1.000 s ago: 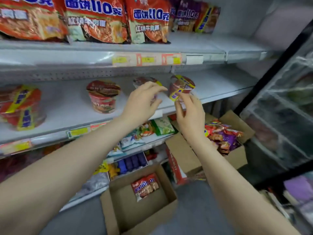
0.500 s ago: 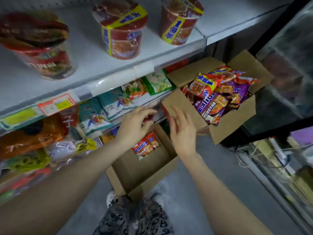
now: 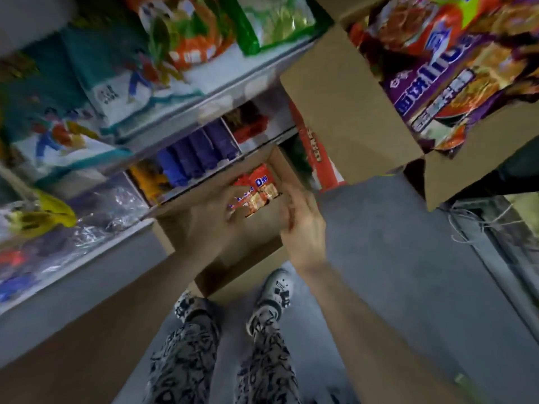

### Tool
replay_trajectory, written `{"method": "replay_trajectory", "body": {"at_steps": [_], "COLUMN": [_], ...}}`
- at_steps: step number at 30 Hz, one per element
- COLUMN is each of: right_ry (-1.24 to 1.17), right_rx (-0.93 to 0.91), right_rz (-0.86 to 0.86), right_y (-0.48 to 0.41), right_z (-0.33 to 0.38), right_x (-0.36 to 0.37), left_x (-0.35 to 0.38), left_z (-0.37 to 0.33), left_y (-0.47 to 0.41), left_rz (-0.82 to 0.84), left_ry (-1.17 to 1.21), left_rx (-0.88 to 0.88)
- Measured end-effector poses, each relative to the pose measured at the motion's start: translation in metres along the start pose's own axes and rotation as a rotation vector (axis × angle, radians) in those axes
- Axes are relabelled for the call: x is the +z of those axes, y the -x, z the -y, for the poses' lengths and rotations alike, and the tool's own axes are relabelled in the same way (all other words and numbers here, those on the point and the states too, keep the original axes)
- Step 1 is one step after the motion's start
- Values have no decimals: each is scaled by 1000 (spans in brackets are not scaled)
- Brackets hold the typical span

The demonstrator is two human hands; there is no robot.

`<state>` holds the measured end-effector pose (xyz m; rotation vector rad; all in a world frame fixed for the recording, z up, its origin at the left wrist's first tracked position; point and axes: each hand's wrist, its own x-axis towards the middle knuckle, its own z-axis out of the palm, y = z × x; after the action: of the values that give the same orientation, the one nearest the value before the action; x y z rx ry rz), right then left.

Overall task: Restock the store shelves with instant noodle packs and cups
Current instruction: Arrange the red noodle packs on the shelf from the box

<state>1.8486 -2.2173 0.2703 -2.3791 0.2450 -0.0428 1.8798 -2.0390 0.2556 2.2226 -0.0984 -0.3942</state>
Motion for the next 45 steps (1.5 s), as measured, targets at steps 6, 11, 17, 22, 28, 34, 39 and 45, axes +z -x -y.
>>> {"method": "replay_trajectory", "body": {"at_steps": [6,11,17,22,28,34,39,45], "right_ry": [80,74,117,155,158,247,219,47], "right_rx": [36,83,84,74,100,160,244,313], "right_rz": [151,223,353,359,391,466,544,609], "right_y": [-6,-16,-53,-92,-125,-152,-169,-170], "right_z": [-94,-164,-231,-265,-297,-325,-338,-337], "right_x": [69,129,196,242,287,324,346,339], "left_x": [76,132,192,226,256,282,292,288], "left_z": [79,147,229,280,327,353,360,365], "left_y": [-15,-37,-75,-105,-129,-147,-159,-165], "left_rz": [74,88,44,-24,-82,-156,-267,-302], "left_ry": [51,111,103,139,221,381,385,420], "left_rx": [-154,-301,-449,-574,-677,-699,-747,-748]}}
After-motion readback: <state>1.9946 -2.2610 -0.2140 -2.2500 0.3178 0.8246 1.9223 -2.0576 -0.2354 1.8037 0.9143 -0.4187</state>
